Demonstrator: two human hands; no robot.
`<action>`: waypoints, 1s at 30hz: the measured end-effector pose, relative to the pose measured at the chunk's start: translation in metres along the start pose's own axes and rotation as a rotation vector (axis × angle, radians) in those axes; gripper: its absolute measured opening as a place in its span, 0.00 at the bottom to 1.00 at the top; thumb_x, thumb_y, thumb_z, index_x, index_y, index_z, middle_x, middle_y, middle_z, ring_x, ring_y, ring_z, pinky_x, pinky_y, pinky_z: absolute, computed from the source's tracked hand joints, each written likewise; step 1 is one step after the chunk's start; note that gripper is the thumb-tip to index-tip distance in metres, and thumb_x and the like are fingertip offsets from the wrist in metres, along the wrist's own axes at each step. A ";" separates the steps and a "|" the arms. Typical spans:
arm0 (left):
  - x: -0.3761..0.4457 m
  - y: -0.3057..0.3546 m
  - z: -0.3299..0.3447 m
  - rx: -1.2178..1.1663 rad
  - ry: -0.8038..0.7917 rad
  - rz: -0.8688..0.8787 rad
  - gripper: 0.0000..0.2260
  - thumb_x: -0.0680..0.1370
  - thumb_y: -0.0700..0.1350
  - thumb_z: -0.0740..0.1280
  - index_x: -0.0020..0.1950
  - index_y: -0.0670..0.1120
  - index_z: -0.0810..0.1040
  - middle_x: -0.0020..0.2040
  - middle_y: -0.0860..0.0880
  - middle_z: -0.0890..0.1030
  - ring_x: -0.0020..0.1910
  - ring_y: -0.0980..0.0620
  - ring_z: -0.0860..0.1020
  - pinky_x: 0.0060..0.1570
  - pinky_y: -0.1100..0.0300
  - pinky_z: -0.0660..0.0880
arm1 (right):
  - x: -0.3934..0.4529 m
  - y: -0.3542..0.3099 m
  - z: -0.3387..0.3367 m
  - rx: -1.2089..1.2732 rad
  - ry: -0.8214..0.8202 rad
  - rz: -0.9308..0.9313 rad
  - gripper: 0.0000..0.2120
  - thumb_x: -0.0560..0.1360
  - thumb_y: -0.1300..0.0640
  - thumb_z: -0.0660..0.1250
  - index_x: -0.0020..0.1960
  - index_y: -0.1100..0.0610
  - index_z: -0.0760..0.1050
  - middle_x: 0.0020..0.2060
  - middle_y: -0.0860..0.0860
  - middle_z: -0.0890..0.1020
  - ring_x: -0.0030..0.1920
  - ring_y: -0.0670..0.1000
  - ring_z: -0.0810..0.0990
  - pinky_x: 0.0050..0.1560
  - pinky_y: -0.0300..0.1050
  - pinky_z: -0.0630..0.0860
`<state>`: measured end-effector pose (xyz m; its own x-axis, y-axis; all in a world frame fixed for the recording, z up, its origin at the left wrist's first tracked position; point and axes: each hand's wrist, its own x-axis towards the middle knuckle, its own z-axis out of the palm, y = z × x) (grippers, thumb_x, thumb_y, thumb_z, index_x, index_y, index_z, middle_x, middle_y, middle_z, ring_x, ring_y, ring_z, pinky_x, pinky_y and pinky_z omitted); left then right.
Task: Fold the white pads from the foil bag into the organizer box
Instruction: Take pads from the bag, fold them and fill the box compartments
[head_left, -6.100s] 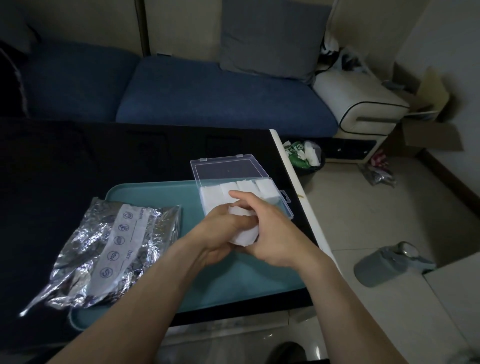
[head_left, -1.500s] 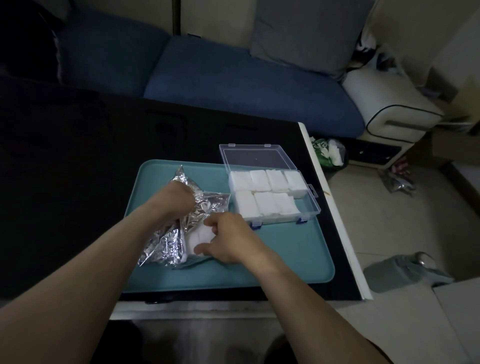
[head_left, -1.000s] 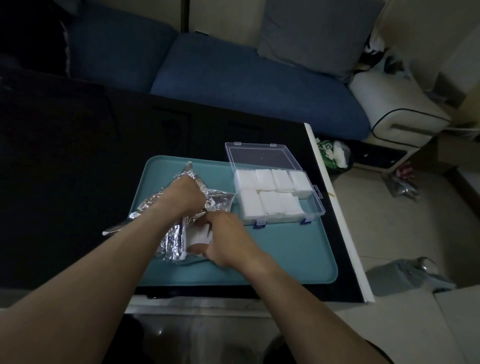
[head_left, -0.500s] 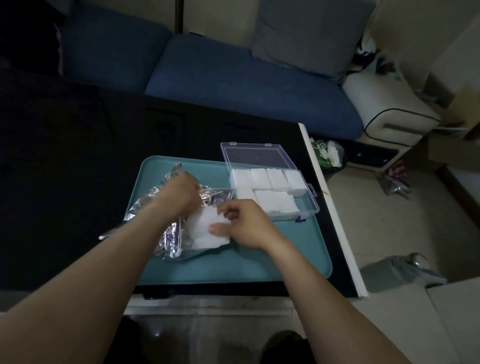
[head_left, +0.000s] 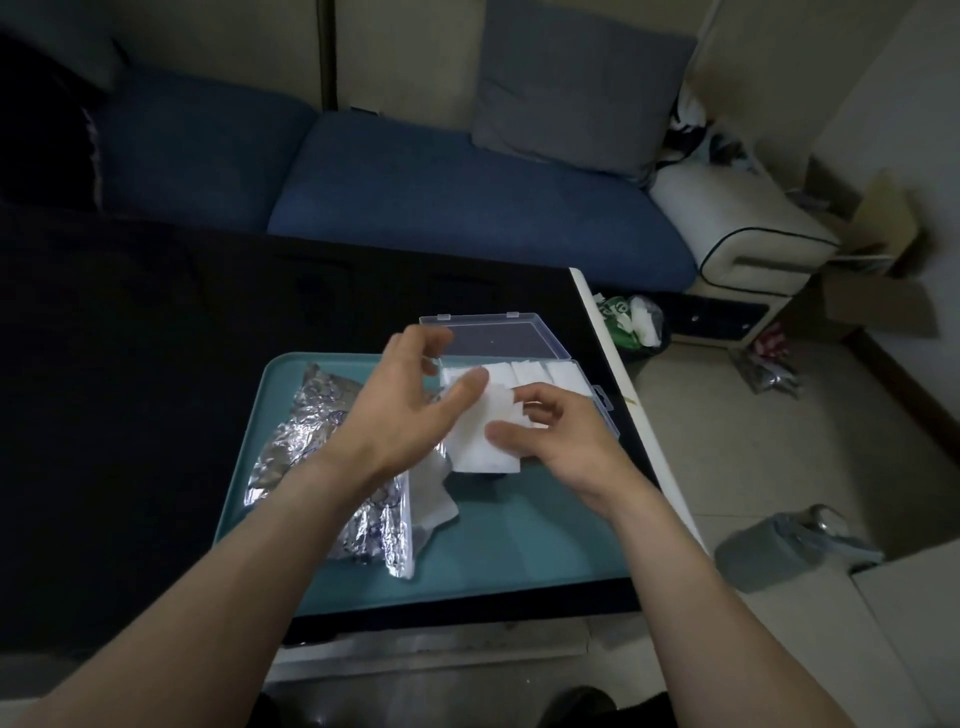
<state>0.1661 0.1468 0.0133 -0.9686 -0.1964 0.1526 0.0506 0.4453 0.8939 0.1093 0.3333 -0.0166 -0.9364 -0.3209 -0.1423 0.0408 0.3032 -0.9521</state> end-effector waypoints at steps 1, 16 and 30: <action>0.000 0.000 0.003 -0.017 -0.070 -0.027 0.25 0.76 0.56 0.71 0.69 0.52 0.67 0.59 0.53 0.73 0.54 0.55 0.76 0.47 0.63 0.77 | -0.001 -0.002 -0.004 0.013 -0.002 -0.016 0.19 0.62 0.49 0.83 0.51 0.51 0.83 0.53 0.51 0.85 0.60 0.54 0.81 0.58 0.58 0.81; 0.006 0.010 0.053 -0.535 -0.125 -0.335 0.05 0.78 0.39 0.69 0.54 0.45 0.80 0.43 0.46 0.86 0.42 0.47 0.85 0.40 0.56 0.81 | -0.019 -0.010 -0.035 0.165 0.209 -0.002 0.19 0.65 0.60 0.82 0.53 0.53 0.80 0.38 0.51 0.81 0.39 0.49 0.81 0.44 0.40 0.81; 0.007 0.011 0.069 -0.406 0.308 -0.281 0.03 0.79 0.41 0.68 0.51 0.46 0.78 0.39 0.52 0.82 0.34 0.57 0.80 0.32 0.66 0.76 | -0.028 -0.026 -0.035 0.424 0.218 -0.130 0.04 0.75 0.68 0.71 0.47 0.62 0.82 0.38 0.55 0.85 0.41 0.55 0.85 0.40 0.43 0.81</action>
<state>0.1432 0.2110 -0.0051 -0.8458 -0.5308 -0.0532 -0.0503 -0.0199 0.9985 0.1219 0.3658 0.0215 -0.9925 -0.1226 0.0021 0.0144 -0.1333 -0.9910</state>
